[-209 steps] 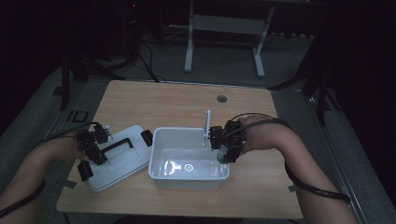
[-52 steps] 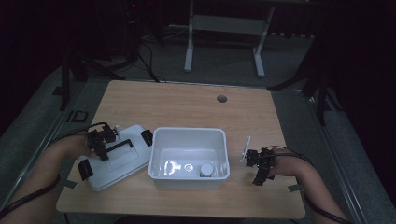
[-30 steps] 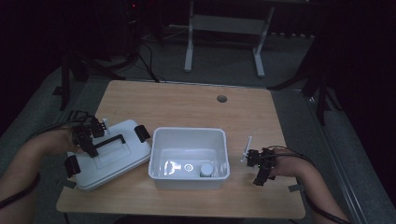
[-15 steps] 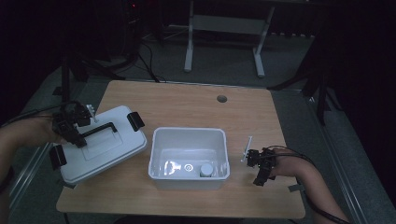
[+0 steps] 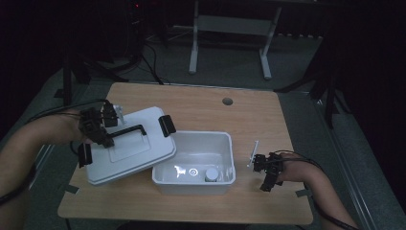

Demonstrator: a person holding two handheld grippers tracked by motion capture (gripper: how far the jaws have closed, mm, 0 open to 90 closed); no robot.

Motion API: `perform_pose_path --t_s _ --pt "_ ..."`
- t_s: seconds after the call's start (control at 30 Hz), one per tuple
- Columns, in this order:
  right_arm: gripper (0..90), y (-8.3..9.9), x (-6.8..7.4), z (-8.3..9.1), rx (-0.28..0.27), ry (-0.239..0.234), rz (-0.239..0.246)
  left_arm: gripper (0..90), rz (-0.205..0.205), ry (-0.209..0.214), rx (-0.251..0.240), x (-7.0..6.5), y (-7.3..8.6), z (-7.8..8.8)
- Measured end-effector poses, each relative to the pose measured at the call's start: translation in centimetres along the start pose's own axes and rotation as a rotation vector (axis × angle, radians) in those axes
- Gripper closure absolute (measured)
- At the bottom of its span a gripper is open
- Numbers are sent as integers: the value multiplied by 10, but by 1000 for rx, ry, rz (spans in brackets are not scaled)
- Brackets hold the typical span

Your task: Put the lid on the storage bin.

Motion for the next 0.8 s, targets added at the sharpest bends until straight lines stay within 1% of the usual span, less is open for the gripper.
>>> perform_pose_path --t_s 0.03,0.07,0.1,0.13,0.2,0.23,0.3,0.5,0.57,0.67,0.7,0.77,0.8 --pt "166 0 0 0 1 -1 1 834 -9 9 -3 -2 -5 0" --pt "166 0 0 0 2 -1 1 835 -25 10 -9 -4 -11 0" --pt "166 0 0 0 1 -1 1 834 -30 9 -12 -4 -14 1" --pt "166 0 0 0 2 0 0 834 -41 18 -18 -6 -20 2" --pt "166 1 -1 0 3 0 -2 834 -55 8 -28 -8 -29 3" --pt "166 1 -1 0 5 0 -3 834 -72 15 -32 -9 -34 3" --pt "166 2 -1 1 6 1 -2 835 -87 13 -38 -12 -43 4" --pt "166 1 -1 1 4 3 -1 834 -146 27 -69 -20 -72 9" --pt "166 1 -1 1 5 4 -1 835 -164 22 -69 -22 -79 8" --pt "166 2 0 1 3 3 -1 834 -183 30 -71 -28 -88 7" --pt "166 2 0 1 4 2 1 834 -200 34 -70 -30 -91 7" --pt "166 2 -1 1 7 2 0 835 -208 31 -74 -32 -96 6" --pt "166 3 -1 1 8 4 0 834 -221 39 -74 -34 -99 7"
Point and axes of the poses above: each handheld gripper's, and its own axes: z roughly backward along the jaws, y roughly out of its underside, x roughly to its left, the point moved 9 cm from there along -z, roughly forward along the jaws, and after that the axes turned 15 degrees about -y, right-handed, at the moved point
